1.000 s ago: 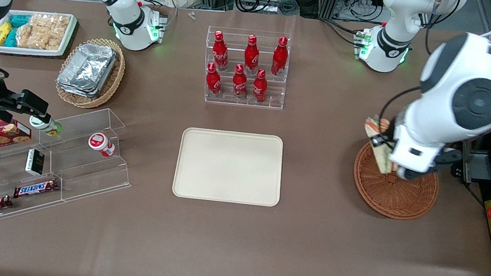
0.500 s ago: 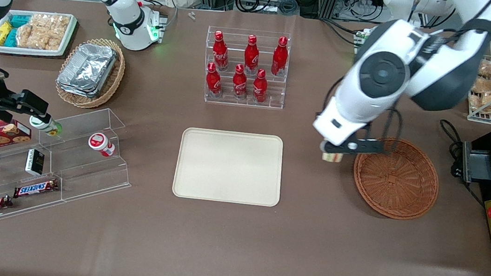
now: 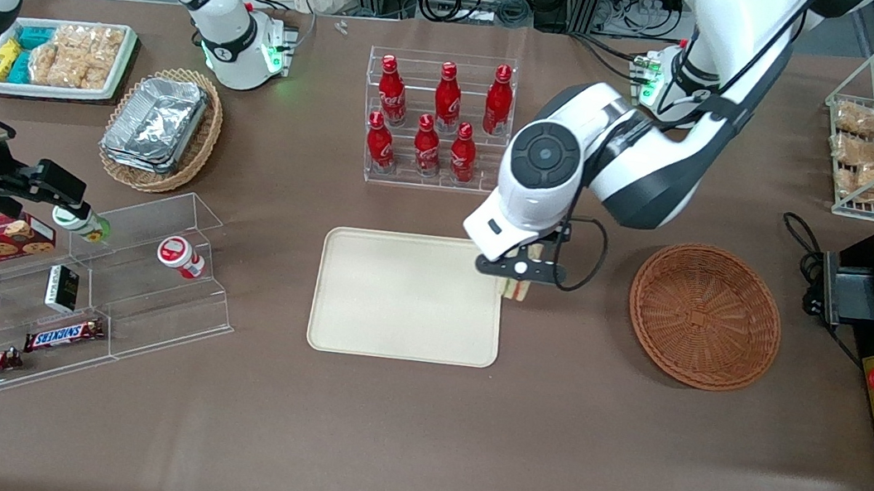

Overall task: Place sandwich from basket to tray
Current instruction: 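Lift the sandwich and carry it with the left gripper to the tray, then lower the sandwich onto the cream tray with the left gripper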

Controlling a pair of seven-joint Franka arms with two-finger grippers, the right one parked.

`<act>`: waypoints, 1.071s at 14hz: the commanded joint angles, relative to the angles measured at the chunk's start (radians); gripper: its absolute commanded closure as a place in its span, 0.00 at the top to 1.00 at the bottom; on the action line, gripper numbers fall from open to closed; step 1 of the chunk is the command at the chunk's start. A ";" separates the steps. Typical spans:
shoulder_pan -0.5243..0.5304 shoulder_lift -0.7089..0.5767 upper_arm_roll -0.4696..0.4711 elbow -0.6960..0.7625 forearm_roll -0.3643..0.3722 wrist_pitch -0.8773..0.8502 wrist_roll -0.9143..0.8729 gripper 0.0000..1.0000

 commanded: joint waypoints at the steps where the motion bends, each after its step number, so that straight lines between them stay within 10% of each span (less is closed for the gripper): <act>1: -0.023 0.083 0.003 0.038 0.025 0.059 -0.028 0.08; 12: -0.048 0.273 0.009 0.040 0.184 0.349 -0.291 0.08; 13: -0.048 0.279 0.009 0.038 0.198 0.360 -0.301 0.15; 15: -0.045 0.279 0.009 0.038 0.215 0.360 -0.295 0.69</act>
